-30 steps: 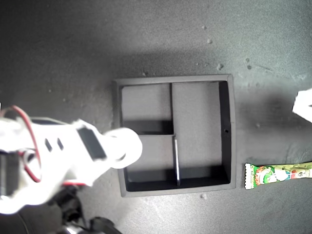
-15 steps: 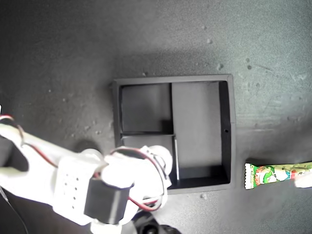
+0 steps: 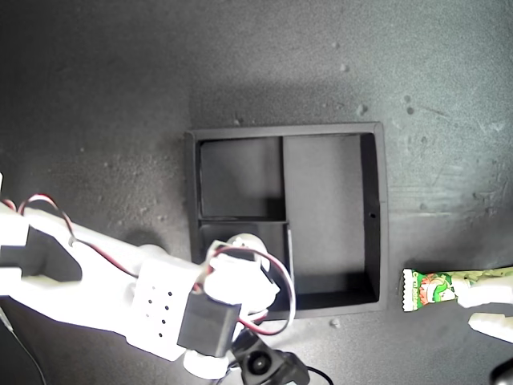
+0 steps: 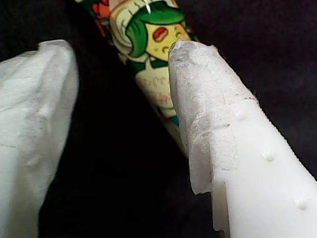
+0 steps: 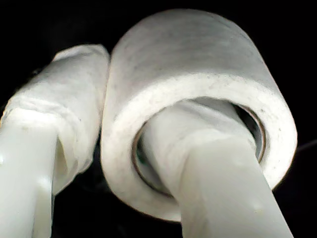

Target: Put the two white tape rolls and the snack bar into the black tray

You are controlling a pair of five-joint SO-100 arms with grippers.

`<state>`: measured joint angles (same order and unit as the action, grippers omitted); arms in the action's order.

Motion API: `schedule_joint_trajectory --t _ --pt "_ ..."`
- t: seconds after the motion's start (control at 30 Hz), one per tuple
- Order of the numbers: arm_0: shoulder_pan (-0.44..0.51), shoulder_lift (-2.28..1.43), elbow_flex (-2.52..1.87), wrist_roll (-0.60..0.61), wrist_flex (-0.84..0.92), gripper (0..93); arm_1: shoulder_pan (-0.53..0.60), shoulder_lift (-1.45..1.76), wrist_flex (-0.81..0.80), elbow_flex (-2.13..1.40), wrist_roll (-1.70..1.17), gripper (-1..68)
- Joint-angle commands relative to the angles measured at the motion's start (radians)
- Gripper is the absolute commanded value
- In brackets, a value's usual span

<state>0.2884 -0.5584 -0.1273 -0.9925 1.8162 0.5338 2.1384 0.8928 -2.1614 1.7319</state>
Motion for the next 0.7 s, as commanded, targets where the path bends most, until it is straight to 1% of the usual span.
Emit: schedule_joint_trajectory --t 0.0,0.07,0.2,0.37,0.47,0.5,0.53,0.6,0.63,0.67 --pt "0.011 -0.041 0.026 -0.020 0.020 11.2 0.043 0.006 -0.044 -0.040 0.121 23.8" --pt "0.011 -0.089 -0.014 -0.017 0.020 11.9 0.066 0.000 -0.074 -0.069 0.153 25.2" --pt "0.003 -0.192 -0.071 -0.009 0.020 12.4 0.104 0.000 -0.150 -0.172 0.229 25.7" --pt "-0.035 -0.410 -0.201 0.020 0.020 10.0 0.138 -0.002 -0.362 -0.377 0.298 23.2" --pt "-0.077 -0.609 -0.367 0.034 0.020 8.9 0.135 -0.002 -0.407 -0.448 0.302 21.7" --pt "-0.089 -0.675 -0.428 0.032 0.020 8.9 0.129 -0.002 -0.413 -0.457 0.293 20.4" --pt "-0.098 -0.741 -0.497 0.026 0.020 9.0 0.118 -0.002 -0.413 -0.463 0.290 17.0" --pt "-0.118 -0.884 -0.669 -0.014 0.018 9.6 0.097 0.008 -0.399 -0.466 0.279 6.0" --pt "-0.121 -0.954 -0.759 -0.040 0.017 10.5 0.084 0.009 -0.357 -0.445 0.282 0.4" --pt "-0.121 -1.022 -0.856 -0.063 0.014 11.5 0.072 0.009 -0.307 -0.414 0.291 -0.2"
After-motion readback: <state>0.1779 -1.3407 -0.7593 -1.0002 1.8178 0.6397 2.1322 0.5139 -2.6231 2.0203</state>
